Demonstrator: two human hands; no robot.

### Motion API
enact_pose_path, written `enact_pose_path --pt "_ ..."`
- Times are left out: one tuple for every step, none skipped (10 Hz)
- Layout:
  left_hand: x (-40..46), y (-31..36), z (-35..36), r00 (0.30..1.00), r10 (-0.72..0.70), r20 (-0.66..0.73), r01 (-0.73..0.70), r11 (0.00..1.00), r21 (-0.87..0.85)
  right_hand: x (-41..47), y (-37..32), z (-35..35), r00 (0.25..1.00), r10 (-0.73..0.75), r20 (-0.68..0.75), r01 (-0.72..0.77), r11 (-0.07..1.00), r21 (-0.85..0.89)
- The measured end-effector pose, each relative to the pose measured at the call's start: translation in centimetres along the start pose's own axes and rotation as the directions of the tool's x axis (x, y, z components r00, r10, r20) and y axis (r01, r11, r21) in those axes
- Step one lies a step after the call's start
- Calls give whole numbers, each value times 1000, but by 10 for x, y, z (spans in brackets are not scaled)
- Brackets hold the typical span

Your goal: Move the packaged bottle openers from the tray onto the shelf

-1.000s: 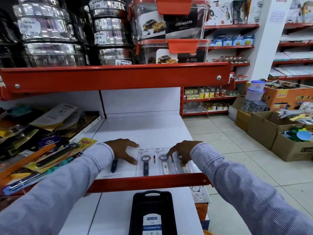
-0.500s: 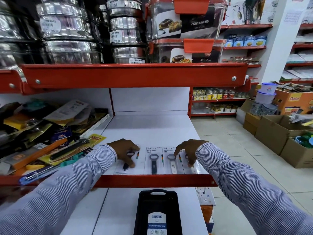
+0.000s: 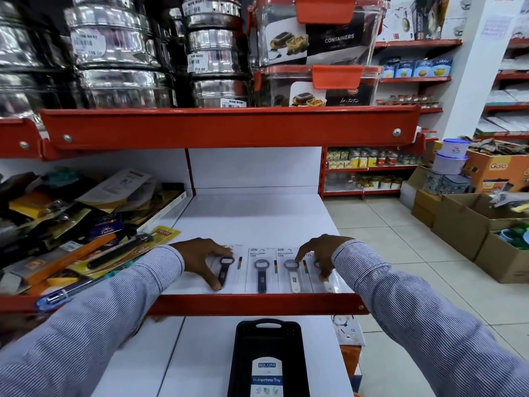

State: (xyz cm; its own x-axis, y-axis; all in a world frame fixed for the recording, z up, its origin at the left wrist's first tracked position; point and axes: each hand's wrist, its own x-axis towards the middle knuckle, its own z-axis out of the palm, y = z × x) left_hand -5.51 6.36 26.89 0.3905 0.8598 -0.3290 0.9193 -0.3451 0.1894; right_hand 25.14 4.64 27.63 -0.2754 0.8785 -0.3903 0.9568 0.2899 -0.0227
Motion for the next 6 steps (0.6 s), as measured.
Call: enact_pose_path --pt "0 6 4 1000 11 -22 -11 1000 2 1 -2 0 1000 6 4 -5 1000 -29" --pt "-1 12 6 1000 5 -17 -4 1000 12 0 -3 -1 1000 12 10 -11 999 -41" --pt "-1 16 8 1000 8 -21 -8 1000 20 -1 -4 0 1000 2 -1 -2 999 -35" --pt "-3 19 6 1000 6 -6 -6 999 34 0 -4 1 1000 -3 -10 2 999 -44" --pt "-6 20 5 1000 -10 16 9 997 78 -2 -5 -2 1000 12 18 -11 999 -41" --pt "-14 25 6 995 -10 -96 15 999 52 -4 -8 5 998 39 -58 -41 998 -37"
